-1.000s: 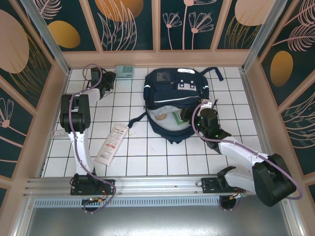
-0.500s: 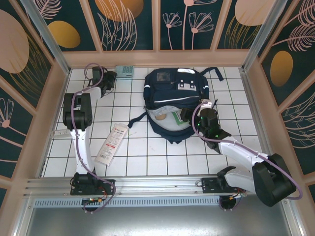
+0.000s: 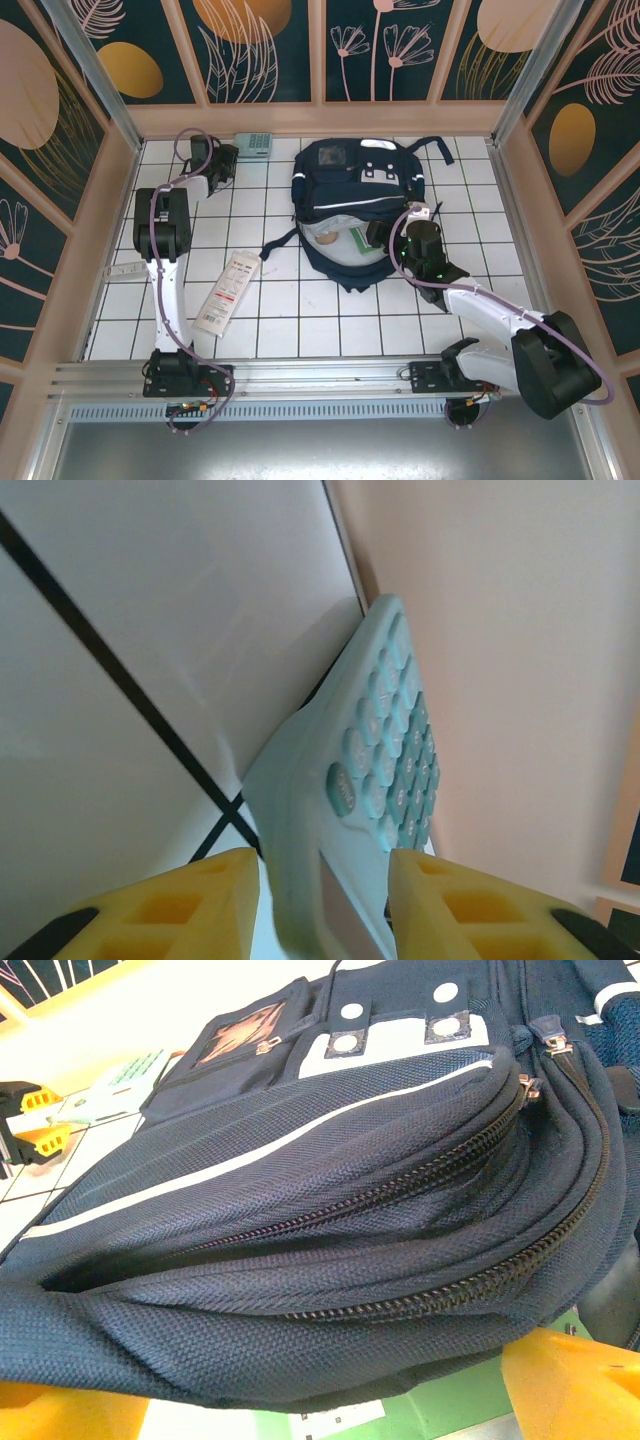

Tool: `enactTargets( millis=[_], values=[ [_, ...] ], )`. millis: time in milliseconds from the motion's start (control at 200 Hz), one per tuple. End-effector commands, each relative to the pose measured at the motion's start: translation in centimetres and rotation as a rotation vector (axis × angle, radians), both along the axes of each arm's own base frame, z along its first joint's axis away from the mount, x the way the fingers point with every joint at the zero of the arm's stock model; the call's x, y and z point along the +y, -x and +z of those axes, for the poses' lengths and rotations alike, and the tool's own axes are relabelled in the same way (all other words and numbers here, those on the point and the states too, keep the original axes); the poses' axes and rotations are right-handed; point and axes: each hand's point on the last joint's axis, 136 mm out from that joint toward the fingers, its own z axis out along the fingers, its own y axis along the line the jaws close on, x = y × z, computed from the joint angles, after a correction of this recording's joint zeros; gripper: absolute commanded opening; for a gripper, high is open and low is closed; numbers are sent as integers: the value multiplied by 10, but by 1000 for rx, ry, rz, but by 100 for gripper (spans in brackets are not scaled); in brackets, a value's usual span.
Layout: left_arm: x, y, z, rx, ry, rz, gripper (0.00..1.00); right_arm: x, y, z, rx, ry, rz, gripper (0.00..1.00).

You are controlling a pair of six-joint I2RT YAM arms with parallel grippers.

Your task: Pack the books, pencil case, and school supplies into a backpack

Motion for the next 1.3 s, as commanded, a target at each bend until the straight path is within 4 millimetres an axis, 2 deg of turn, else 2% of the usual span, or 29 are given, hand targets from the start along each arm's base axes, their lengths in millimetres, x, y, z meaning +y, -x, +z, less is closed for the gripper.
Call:
enactTargets(
  millis=[0, 55, 140, 355, 420, 566, 766, 941, 1001, 1031, 1101, 1296],
  values=[
    [11, -6, -12, 9, -7, 11, 39, 2, -5, 7, -40, -14, 6, 90],
    [12, -6, -14, 8, -4, 10, 36, 2, -5, 6, -38, -13, 6, 90],
    [12, -7, -16, 6, -1, 6, 25, 2, -5, 6, -36, -11, 6, 90],
    [8, -6, -10, -12, 16, -11, 24, 3, -6, 4, -31, -11, 9, 90],
    [5, -4, -2, -40, 30, -22, 21, 3, -6, 4, -32, -13, 10, 90],
    [2, 4, 15, -83, 35, -40, 20, 4, -6, 4, -29, -15, 13, 90],
    [-2, 26, 35, -136, 49, -65, 21, 5, -5, 4, -30, -20, 18, 90],
    [-9, 52, 52, -179, 73, -96, 20, 6, -5, 6, -33, -24, 21, 91],
    [-10, 61, 56, -190, 64, -104, 12, 6, -5, 7, -35, -26, 23, 91],
    [-11, 65, 58, -192, 65, -109, 11, 6, -4, 8, -38, -27, 24, 91],
    [-14, 75, 60, -197, 74, -123, 17, 6, -4, 9, -42, -29, 23, 91],
    [-21, 105, 72, -224, 106, -150, 17, 6, -2, 11, -47, -29, 26, 91]
  ],
)
